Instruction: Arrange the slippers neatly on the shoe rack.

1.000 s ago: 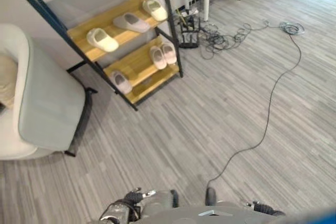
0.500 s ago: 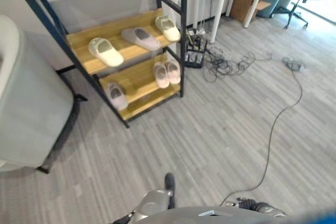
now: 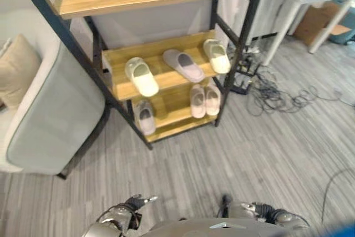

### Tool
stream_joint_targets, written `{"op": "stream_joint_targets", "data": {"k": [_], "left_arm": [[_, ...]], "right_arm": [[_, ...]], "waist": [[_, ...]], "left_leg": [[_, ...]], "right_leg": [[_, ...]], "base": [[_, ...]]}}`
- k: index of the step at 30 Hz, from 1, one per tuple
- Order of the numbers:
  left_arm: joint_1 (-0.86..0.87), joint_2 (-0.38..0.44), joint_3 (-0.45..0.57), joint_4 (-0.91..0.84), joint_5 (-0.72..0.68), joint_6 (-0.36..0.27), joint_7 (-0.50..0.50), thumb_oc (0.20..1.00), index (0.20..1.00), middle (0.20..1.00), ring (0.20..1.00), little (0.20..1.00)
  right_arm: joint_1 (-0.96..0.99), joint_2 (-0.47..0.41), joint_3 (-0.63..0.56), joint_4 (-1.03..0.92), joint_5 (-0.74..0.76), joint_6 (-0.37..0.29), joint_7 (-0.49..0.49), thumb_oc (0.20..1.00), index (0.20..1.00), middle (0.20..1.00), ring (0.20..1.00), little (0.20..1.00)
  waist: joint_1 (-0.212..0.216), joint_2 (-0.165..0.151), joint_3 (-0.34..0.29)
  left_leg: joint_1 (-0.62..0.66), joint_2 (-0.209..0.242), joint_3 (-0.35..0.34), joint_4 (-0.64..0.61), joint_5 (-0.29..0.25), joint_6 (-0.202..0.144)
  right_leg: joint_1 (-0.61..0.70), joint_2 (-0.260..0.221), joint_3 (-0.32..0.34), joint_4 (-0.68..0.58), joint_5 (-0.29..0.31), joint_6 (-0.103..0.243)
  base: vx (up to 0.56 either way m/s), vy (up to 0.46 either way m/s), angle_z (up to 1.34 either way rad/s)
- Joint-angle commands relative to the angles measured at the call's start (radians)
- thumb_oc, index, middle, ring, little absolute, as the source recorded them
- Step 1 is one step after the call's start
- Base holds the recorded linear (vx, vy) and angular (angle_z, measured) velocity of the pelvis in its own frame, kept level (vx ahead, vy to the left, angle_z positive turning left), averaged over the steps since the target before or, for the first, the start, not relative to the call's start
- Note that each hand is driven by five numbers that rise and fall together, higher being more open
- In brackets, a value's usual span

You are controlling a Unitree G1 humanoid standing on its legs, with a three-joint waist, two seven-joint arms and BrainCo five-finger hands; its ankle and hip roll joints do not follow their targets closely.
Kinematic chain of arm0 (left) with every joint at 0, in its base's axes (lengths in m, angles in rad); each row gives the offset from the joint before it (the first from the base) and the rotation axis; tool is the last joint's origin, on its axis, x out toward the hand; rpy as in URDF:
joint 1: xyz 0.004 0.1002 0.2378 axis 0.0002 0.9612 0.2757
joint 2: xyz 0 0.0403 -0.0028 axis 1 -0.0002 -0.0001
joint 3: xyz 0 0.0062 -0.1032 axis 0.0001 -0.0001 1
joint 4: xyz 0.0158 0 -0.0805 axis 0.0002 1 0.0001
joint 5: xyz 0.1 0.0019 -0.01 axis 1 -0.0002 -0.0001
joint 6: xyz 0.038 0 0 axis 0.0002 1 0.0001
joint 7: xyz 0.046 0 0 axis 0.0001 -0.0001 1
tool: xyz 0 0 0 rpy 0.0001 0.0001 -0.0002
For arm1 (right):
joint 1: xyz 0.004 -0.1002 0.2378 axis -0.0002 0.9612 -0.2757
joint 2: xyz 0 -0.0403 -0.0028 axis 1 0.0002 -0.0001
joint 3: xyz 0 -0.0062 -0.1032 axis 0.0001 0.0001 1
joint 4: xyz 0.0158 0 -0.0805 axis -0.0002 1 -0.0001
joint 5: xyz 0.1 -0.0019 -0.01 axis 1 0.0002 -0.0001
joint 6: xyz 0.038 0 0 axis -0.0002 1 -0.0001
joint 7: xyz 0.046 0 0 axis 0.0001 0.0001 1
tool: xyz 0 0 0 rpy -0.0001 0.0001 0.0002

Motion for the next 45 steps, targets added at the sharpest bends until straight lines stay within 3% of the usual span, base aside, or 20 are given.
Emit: {"op": "stream_joint_targets", "data": {"k": [1,7,11,13,14,15,17,19,20,21,24,30,33,35,36,38,39,40,42,45], "left_arm": [[-0.013,0.012,0.029,0.009,0.018,-0.013,0.010,1.000,1.000,1.000,1.000,1.000],[0.032,0.034,0.107,0.077,-0.029,0.004,0.003,1.000,1.000,1.000,1.000,1.000],[0.044,0.046,0.168,0.100,-0.088,0.015,-0.002,1.000,1.000,1.000,1.000,1.000],[0.043,0.041,0.171,0.095,-0.099,0.016,0.003,1.000,1.000,1.000,1.000,1.000],[0.043,0.041,0.171,0.095,-0.099,0.017,0.003,1.000,1.000,1.000,1.000,1.000],[0.041,0.033,0.160,0.087,-0.087,0.018,0.010,1.000,1.000,1.000,1.000,1.000],[0.046,0.026,0.152,0.081,-0.072,0.019,0.017,1.000,1.000,1.000,1.000,1.000],[0.050,0.023,0.149,0.080,-0.066,0.020,0.019,1.000,1.000,1.000,1.000,1.000],[0.051,0.018,0.143,0.081,-0.060,0.016,0.027,1.000,1.000,1.000,1.000,1.000],[0.050,0.016,0.139,0.082,-0.061,0.016,0.028,1.000,1.000,1.000,1.000,1.000],[0.065,0.006,0.141,0.093,-0.039,0.024,0.045,1.000,1.000,1.000,1.000,1.000],[0.055,0.010,0.131,0.080,-0.038,0.015,0.049,1.000,1.000,1.000,1.000,1.000],[0.001,0.019,0.093,0.033,-0.039,0.012,0.054,1.000,1.000,1.000,1.000,1.000],[0.001,0.019,0.093,0.033,-0.039,0.012,0.054,1.000,1.000,1.000,1.000,1.000],[-0.018,0.021,0.067,0.011,-0.031,0.006,0.055,1.000,1.000,1.000,1.000,1.000],[-0.021,0.022,0.060,0.006,-0.028,0.003,0.056,1.000,1.000,1.000,1.000,1.000],[-0.026,0.024,0.061,0.005,-0.035,-0.003,0.053,1.000,1.000,1.000,1.000,1.000],[-0.023,0.024,0.060,0.009,-0.028,-0.005,0.051,1.000,1.000,1.000,1.000,1.000],[-0.016,0.025,0.056,0.011,-0.021,-0.010,0.040,1.000,1.000,1.000,1.000,1.000],[0.017,0.016,0.068,0.042,0.011,-0.003,0.049,1.000,1.000,1.000,1.000,1.000]], "right_arm": [[0.027,-0.010,0.015,0.025,-0.053,0.011,-0.007,1.000,1.000,1.000,1.000,1.000],[-0.009,-0.032,0.046,-0.016,-0.076,-0.002,-0.014,1.000,1.000,1.000,1.000,1.000],[-0.051,-0.053,0.066,-0.053,-0.085,-0.014,-0.028,1.000,1.000,1.000,1.000,1.000],[-0.056,-0.060,0.068,-0.054,-0.092,-0.014,-0.039,1.000,1.000,1.000,1.000,1.000],[-0.057,-0.060,0.068,-0.054,-0.092,-0.014,-0.039,1.000,1.000,1.000,1.000,1.000],[-0.058,-0.064,0.065,-0.046,-0.089,-0.014,-0.049,1.000,1.000,1.000,1.000,1.000],[-0.051,-0.060,0.067,-0.030,-0.091,-0.011,-0.056,1.000,1.000,1.000,1.000,1.000],[-0.048,-0.057,0.069,-0.024,-0.091,-0.010,-0.058,1.000,1.000,1.000,1.000,1.000],[-0.049,-0.046,0.072,-0.020,-0.087,-0.012,-0.068,1.000,1.000,1.000,1.000,1.000],[-0.049,-0.039,0.074,-0.019,-0.087,-0.013,-0.070,1.000,1.000,1.000,1.000,1.000],[-0.043,-0.012,0.075,-0.013,-0.092,-0.012,-0.075,1.000,1.000,1.000,1.000,1.000],[-0.019,0.021,0.065,-0.013,-0.074,-0.010,-0.068,1.000,1.000,1.000,1.000,1.000],[-0.029,0.035,0.091,-0.015,-0.095,-0.003,-0.055,1.000,1.000,1.000,1.000,1.000],[-0.029,0.035,0.091,-0.015,-0.095,-0.003,-0.055,1.000,1.000,1.000,1.000,1.000],[-0.034,0.031,0.088,-0.026,-0.089,-0.002,-0.056,1.000,1.000,1.000,1.000,1.000],[-0.031,0.029,0.083,-0.029,-0.089,-0.003,-0.058,1.000,1.000,1.000,1.000,1.000],[-0.014,0.022,0.070,-0.033,-0.093,-0.003,-0.062,1.000,1.000,1.000,1.000,1.000],[-0.008,0.018,0.067,-0.030,-0.096,-0.003,-0.062,1.000,1.000,1.000,1.000,1.000],[-0.001,0.010,0.059,-0.025,-0.105,-0.001,-0.058,1.000,1.000,1.000,1.000,1.000],[0.018,0.005,0.060,-0.021,-0.120,-0.004,-0.054,1.000,1.000,1.000,1.000,1.000]], "waist": [[0.033,-0.055,-0.019],[0.072,-0.063,-0.060],[0.100,-0.085,-0.056],[0.109,-0.100,-0.040],[0.108,-0.100,-0.040],[0.108,-0.110,-0.024],[0.120,-0.107,-0.021],[0.129,-0.104,-0.023],[0.159,-0.094,-0.023],[0.177,-0.090,-0.019],[0.185,-0.086,-0.044],[0.181,-0.106,-0.079],[0.156,-0.099,-0.057],[0.156,-0.100,-0.057],[0.130,-0.081,-0.045],[0.120,-0.076,-0.042],[0.098,-0.060,-0.043],[0.091,-0.060,-0.051],[0.077,-0.072,-0.048],[0.079,-0.081,-0.071]], "left_leg": [[-0.051,-0.044,0.045,0.007,0.042,-0.007],[-0.066,0.028,-0.047,-0.032,0.090,-0.069],[-0.106,0.057,-0.085,0.037,0.088,-0.103],[-0.165,0.064,-0.021,0.118,0.110,-0.107],[-0.168,0.063,-0.023,0.122,0.107,-0.107],[-0.217,0.082,0.114,0.176,0.127,-0.089],[-0.263,0.082,0.192,0.152,0.131,-0.078],[-0.280,0.072,0.195,0.121,0.148,-0.076],[-0.325,0.053,0.176,0.047,0.217,-0.086],[-0.347,0.050,0.160,0.019,0.241,-0.091],[-0.295,0.038,0.120,-0.057,0.250,-0.077],[-0.250,0.009,0.139,-0.041,0.212,-0.046],[-0.217,-0.010,0.156,-0.015,0.175,-0.008],[-0.218,-0.010,0.156,-0.014,0.174,-0.007],[-0.206,-0.012,0.153,-0.008,0.160,0.005],[-0.196,-0.014,0.151,-0.009,0.151,0.009],[-0.156,0.003,0.161,-0.023,0.124,-0.003],[-0.145,0.009,0.162,-0.033,0.116,-0.009],[-0.137,-0.001,0.163,-0.035,0.111,-0.016],[-0.104,0.003,0.188,-0.067,0.112,-0.023]], "right_leg": [[0.159,-0.095,-0.041,-0.009,-0.005,0.084],[0.218,-0.047,-0.152,-0.021,-0.081,0.046],[0.257,-0.019,-0.225,-0.024,-0.127,0.012],[0.285,-0.023,-0.278,-0.031,-0.137,-0.001],[0.285,-0.023,-0.279,-0.031,-0.137,-0.001],[0.315,-0.026,-0.321,-0.053,-0.136,-0.003],[0.338,-0.023,-0.345,-0.075,-0.138,0.002],[0.346,-0.019,-0.348,-0.084,-0.138,0.002],[0.368,-0.002,-0.345,-0.093,-0.146,0.002],[0.374,0.006,-0.336,-0.093,-0.152,0.000],[0.388,0.011,-0.312,-0.084,-0.165,0.012],[0.393,-0.035,-0.278,-0.051,-0.155,0.042],[0.290,-0.074,-0.242,0.181,-0.059,0.085],[0.289,-0.075,-0.241,0.183,-0.059,0.085],[0.240,-0.083,-0.223,0.278,-0.036,0.087],[0.226,-0.092,-0.224,0.296,-0.032,0.083],[0.235,-0.154,-0.282,0.181,-0.056,0.067],[0.220,-0.165,-0.283,0.092,-0.053,0.064],[0.246,-0.167,-0.261,-0.035,-0.036,0.079],[0.277,-0.160,-0.256,-0.110,0.006,0.103]], "base": [[0.14,-0.329,1.62],[0.09,-0.287,0.73],[0.03,-0.237,0.29],[-0.02,-0.111,0.69],[-0.04,-0.087,0.84],[-0.01,-0.072,0.58],[0.04,-0.029,0.56],[0.11,0.042,0.49],[0.16,0.077,0.29],[0.23,0.128,0.16],[0.23,0.130,-0.19],[0.19,0.158,-0.41],[0.09,0.148,-0.22],[0.03,0.060,-0.03],[0.09,0.092,0.06],[0.14,0.037,0.06],[0.21,-0.077,-0.27],[0.24,-0.105,-0.18],[0.10,-0.097,-0.14],[0.09,-0.095,0.29]]}}
